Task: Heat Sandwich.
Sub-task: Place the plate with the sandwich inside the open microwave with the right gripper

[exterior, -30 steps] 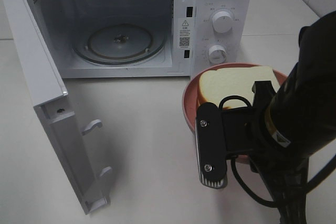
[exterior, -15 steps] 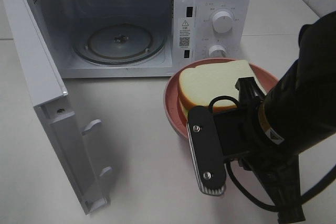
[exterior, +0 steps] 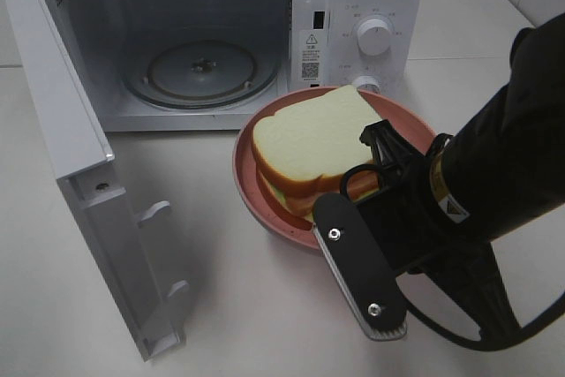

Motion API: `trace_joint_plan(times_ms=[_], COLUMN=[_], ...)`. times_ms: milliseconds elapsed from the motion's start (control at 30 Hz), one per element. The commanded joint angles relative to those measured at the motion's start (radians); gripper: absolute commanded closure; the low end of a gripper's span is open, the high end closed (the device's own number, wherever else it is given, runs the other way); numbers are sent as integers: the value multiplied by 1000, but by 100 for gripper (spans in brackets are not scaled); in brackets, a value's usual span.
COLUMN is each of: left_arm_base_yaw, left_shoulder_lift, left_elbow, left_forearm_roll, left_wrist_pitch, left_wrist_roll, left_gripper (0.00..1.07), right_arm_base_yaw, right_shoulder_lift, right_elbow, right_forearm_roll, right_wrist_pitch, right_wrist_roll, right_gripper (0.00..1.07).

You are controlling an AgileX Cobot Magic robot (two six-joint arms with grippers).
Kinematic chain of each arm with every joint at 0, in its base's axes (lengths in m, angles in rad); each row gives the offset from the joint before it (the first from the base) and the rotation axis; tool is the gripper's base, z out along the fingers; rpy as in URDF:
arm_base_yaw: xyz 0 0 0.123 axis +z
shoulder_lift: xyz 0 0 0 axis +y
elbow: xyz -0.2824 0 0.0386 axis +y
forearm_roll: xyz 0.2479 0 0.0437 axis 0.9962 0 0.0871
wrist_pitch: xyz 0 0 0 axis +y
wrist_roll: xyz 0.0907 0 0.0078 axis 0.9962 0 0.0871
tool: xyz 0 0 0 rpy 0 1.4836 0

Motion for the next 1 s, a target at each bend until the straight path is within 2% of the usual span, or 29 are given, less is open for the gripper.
trace_joint_plan(times_ms=[33,167,233,367,633,1000], left_arm_base_yaw=[1,1,1,1,1,1], left_shoulder_lift=[-18,-18,-18,-18,-18,-18], left_elbow=[2,2,2,2,2,2], left_forearm_roll=[-8,-8,-8,-8,-8,-8], left_wrist_pitch=[-9,-9,-9,-9,-9,-9], left_wrist_roll=[-6,-6,-6,-6,-6,-6], left_gripper=[9,9,9,9,9,9], right_arm_base_yaw=[-53,-111,-147,-178,-234,-234], right_shoulder_lift=[-7,-7,-7,-7,-7,49], right_elbow=[-2,-2,-2,-3,-16,-136], right_forearm_roll=[16,83,172,236,292,351], right_wrist_pitch=[-40,-70,-79,-74,-51,38], right_wrist_roll=[-139,-322,-443,-552,-645,-731], right_gripper=[107,107,107,107,107,107])
